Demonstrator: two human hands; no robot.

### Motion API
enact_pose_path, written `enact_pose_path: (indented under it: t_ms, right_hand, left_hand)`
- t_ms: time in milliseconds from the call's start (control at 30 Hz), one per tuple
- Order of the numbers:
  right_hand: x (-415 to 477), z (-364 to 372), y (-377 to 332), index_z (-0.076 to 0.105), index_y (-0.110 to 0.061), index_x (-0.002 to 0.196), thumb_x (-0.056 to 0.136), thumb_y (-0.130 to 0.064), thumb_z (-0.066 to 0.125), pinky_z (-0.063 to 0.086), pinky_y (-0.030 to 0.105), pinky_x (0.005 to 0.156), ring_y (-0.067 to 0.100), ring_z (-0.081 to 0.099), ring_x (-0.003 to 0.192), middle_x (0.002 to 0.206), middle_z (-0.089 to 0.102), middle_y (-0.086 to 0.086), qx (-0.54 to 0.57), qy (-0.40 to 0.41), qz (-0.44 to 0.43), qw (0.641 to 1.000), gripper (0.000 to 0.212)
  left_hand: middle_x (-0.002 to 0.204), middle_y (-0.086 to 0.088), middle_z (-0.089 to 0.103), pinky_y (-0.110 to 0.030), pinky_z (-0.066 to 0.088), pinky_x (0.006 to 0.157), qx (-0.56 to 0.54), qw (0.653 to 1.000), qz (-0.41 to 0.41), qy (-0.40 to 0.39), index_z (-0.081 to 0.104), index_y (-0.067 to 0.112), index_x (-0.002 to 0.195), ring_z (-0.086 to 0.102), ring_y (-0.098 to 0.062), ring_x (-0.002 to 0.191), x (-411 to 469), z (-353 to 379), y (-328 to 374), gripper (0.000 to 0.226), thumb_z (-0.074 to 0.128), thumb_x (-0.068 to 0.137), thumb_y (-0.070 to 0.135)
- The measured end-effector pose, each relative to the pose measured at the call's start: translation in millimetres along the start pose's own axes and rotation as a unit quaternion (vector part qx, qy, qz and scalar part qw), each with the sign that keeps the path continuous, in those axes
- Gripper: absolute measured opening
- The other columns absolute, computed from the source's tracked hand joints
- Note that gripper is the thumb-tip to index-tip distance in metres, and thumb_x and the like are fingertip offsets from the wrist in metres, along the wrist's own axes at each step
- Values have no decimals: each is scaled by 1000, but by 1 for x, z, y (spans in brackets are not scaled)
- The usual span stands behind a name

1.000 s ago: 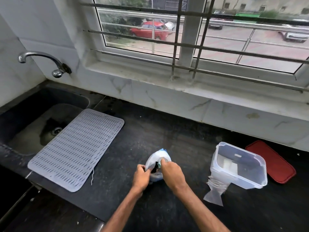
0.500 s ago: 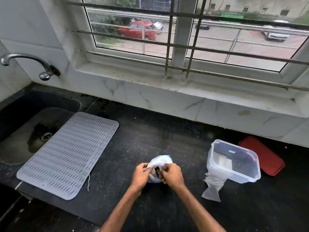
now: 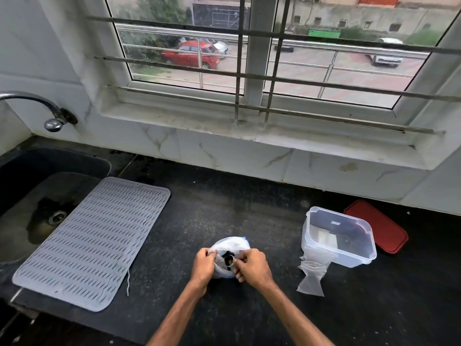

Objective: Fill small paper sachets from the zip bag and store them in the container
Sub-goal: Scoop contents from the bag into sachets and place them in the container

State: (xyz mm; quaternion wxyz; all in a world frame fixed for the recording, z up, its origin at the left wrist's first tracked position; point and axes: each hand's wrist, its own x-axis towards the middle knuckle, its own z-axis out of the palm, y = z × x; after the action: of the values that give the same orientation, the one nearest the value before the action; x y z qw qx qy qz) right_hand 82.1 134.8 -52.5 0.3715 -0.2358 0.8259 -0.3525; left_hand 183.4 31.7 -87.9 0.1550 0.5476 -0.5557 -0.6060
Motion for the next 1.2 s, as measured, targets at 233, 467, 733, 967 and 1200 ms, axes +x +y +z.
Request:
enact_pose_path:
  t_ms: [233,467,733,967,1200]
  right_hand:
    - [-11,-14,6,67,2,81,94,-7,59,52,24,48,12,60,46,64,69,11,118,17,43,992,17]
    - [-26,-47,14,64,5,85,94,-3,60,48,20,43,11,54,44,65,67,13,290,-2,79,954,12]
    - [-48,-95,26,66,2,94,93,-7,62,53,20,52,11,59,53,76,71,14,322,-17,50,945,10]
    - [-77,-181,55,65,8,99,92,-6,62,52,20,51,12,61,53,79,72,17,322,44,14,946,16]
    - [-89,-229,88,64,13,99,92,-5,62,51,21,49,13,59,51,74,71,16,314,70,8,947,19]
  left_hand:
    - [96,-14,68,-48,59,69,-26,999,-26,17,55,14,91,66,-28,83,5,9,4,10,56,94,23]
    - [111,-11,63,-42,52,90,-21,998,58,0,48,17,111,63,-27,100,-11,5,-6,34,69,84,17]
    - [112,0,58,-25,42,90,77,917,338,199,54,16,114,55,-17,101,-88,29,12,37,52,87,40]
    - [130,3,51,-30,44,101,213,947,240,-14,45,19,135,50,-16,122,-120,153,-10,98,53,63,86]
    - [135,-12,49,-41,43,98,209,967,123,73,47,7,131,48,-31,123,-130,238,11,83,78,69,53]
